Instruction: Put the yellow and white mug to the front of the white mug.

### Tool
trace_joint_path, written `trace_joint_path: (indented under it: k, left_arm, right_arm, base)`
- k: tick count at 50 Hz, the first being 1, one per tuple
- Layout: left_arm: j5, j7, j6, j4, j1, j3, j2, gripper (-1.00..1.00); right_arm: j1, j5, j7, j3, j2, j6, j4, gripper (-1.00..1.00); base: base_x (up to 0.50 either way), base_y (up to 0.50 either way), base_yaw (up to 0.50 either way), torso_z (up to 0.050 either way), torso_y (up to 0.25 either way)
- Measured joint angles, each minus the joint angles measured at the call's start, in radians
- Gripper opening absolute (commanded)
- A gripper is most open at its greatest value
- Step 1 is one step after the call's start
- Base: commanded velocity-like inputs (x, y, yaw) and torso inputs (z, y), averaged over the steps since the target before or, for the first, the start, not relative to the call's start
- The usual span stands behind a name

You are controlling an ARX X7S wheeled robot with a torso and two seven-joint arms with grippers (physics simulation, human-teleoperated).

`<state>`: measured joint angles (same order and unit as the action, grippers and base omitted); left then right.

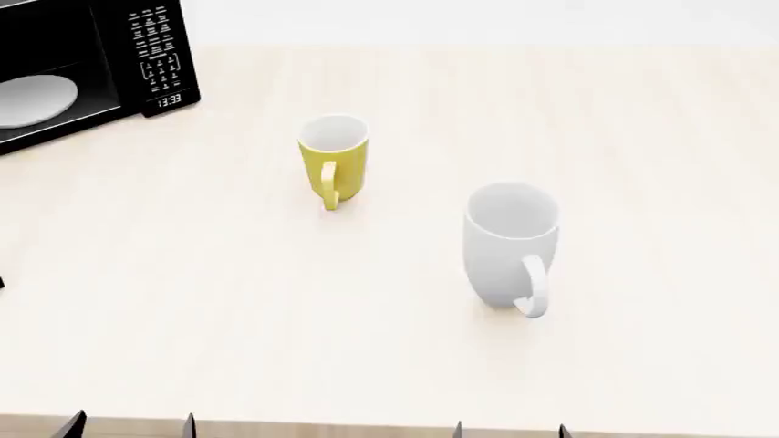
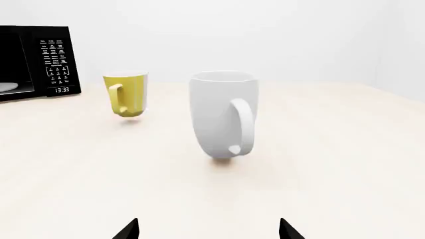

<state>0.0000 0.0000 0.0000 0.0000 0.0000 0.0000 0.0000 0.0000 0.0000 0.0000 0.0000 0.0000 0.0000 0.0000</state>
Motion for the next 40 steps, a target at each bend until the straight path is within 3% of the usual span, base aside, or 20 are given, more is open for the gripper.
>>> trace_joint_path:
  k: [13,18,29,40]
  left_arm:
    - [-0.006,-0.034,-0.005,0.029,-0.012,0.027,-0.027,1.00]
    - [-0.022,-0.047,-0.007,0.031,-0.022,0.024,-0.044,1.00]
    - [-0.048,-0.066,-0.009,0.032,-0.035,0.031,-0.066,1.00]
    - [-0.066,-0.080,-0.007,0.027,-0.041,0.041,-0.084,1.00]
  right_arm:
    - [0.005,0.032,0.029,-0.039,0.024,0.017,0.010,1.00]
    - [-0.026,0.094,0.063,0.012,0.034,-0.016,-0.053,1.00]
    - [-0.054,0.129,0.123,0.051,0.060,-0.048,-0.113,1.00]
    - [-0.073,0.184,0.126,0.057,0.079,-0.084,-0.139,1.00]
  base:
    - [0.01,-0.04,0.00,0.000,0.000]
    - [0.13,-0.48,0.00,0.000,0.000]
    - [0.00,0.00,0.00,0.000,0.000]
    - [0.14,-0.47,0.00,0.000,0.000]
